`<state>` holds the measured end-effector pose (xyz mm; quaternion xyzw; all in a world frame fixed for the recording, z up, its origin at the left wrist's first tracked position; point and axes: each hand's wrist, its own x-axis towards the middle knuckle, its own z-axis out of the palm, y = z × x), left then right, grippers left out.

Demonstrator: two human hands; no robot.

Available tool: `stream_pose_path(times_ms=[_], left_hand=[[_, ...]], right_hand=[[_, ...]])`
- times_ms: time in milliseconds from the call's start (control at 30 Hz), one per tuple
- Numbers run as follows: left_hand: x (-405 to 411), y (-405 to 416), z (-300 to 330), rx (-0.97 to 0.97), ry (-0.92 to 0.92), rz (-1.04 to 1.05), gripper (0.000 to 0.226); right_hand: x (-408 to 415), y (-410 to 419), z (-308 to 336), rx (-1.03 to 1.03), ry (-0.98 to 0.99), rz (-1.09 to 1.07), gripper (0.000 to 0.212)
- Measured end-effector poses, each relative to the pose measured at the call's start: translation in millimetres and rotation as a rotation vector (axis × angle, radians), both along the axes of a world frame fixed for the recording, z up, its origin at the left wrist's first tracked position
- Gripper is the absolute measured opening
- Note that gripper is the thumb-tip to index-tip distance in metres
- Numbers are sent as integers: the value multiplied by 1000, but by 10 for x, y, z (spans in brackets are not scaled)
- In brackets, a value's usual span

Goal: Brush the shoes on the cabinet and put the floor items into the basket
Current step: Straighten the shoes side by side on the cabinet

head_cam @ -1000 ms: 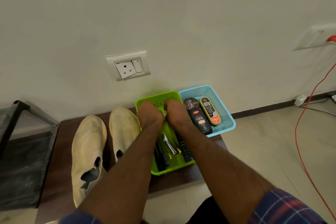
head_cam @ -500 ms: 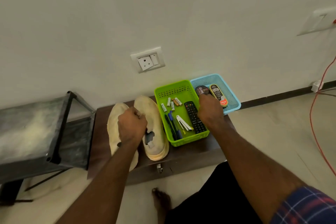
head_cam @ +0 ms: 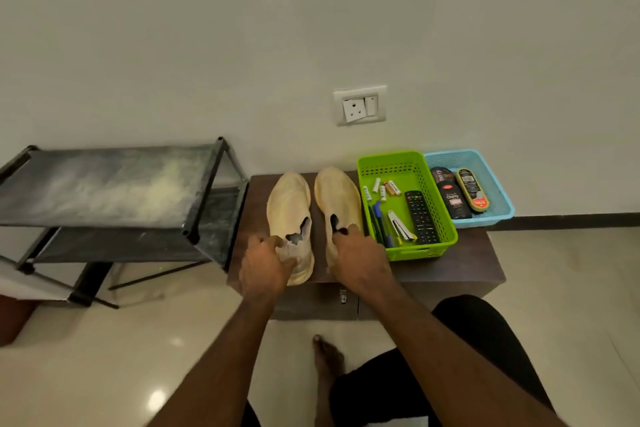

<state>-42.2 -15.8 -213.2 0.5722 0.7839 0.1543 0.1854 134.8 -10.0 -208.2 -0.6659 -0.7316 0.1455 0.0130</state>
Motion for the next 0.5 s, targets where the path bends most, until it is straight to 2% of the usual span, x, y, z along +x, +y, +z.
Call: stream_pose_path(times_ms=[133, 233, 367, 500], left_hand=[[25, -30, -129, -35, -127, -44, 48], [45, -44, -161, 39, -194, -52, 46], [75, -13, -142, 39, -79, -143, 43], [39, 59, -69, 63, -89, -76, 24]], right_hand=[[-31, 21, -149, -16, 31, -80, 43], [-83, 66, -214, 27, 10, -92, 37], [-171, 105, -210, 67, 50, -110, 33], [-248, 58, -49, 123, 116, -100, 26]])
